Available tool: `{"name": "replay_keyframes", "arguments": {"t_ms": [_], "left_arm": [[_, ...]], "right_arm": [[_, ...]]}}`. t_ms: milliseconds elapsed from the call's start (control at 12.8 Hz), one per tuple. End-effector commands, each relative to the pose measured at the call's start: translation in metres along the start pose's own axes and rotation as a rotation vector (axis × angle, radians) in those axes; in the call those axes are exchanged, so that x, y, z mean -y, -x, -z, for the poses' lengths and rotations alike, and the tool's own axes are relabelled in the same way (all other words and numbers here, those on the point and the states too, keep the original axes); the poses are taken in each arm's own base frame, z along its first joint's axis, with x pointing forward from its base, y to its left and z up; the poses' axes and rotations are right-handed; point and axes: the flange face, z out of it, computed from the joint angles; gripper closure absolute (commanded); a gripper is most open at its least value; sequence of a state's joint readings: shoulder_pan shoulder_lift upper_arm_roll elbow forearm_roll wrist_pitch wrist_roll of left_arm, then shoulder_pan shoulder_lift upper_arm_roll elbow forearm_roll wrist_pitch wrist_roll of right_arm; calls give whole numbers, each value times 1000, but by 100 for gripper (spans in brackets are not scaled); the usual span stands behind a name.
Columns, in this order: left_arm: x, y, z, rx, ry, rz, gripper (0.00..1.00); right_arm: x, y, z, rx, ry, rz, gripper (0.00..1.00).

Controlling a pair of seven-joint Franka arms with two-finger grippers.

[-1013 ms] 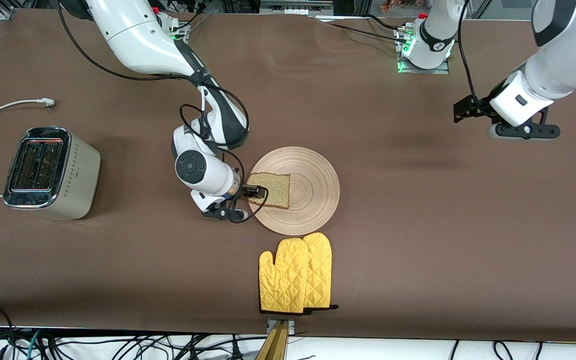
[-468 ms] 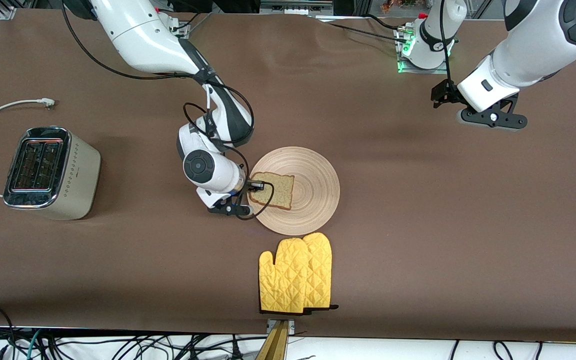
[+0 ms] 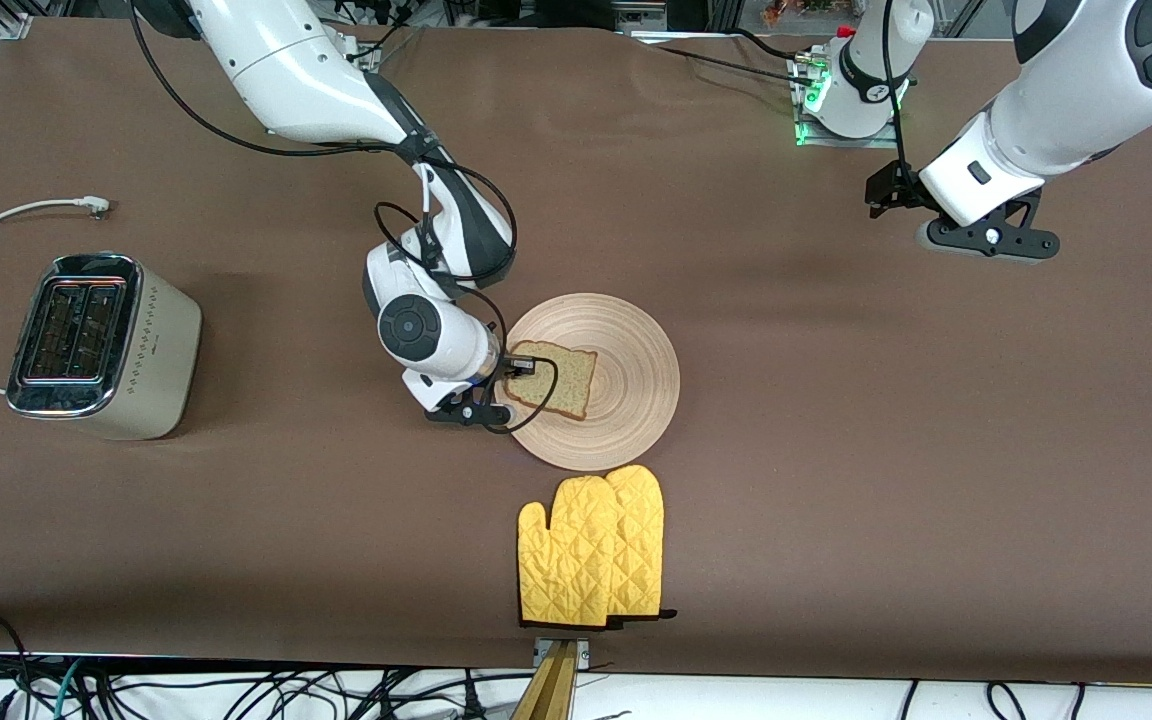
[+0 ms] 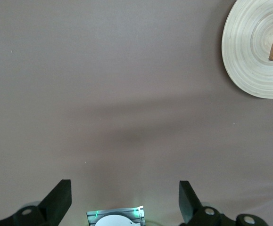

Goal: Move plate and put bread in toaster
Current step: 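Lift the bread slice with the right gripper and carry it toward the toaster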

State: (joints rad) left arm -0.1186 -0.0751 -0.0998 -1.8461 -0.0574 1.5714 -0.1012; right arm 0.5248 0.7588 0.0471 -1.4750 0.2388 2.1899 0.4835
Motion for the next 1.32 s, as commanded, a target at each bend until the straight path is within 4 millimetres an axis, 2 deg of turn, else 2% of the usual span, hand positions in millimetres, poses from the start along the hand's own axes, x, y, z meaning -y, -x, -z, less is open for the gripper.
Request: {"name": "replay_keyframes", "arguments": {"t_ms": [0,390,623,857,1169,1247], "left_arm": [[1,-6,10,-12,21,3,0],[1,-10,5,-1,43,11,0],[0,-10,5,-1,45,9,0],[-1,-9,7,-4,44,9,0],[-1,-10,8,-7,46,9,0],[-1,-9,8,-5,46,9,0]], "right_arm": [[5,-1,14,-7,-13,21,100],[7,-4,45,-9,-15,27,100],[11,-2,85,19,-4,39,100],[4,-5,123,20,-5,33,100],[-8,-1,164,10,3,40,100],[-13,-1,167,14,22,42,100]]}}
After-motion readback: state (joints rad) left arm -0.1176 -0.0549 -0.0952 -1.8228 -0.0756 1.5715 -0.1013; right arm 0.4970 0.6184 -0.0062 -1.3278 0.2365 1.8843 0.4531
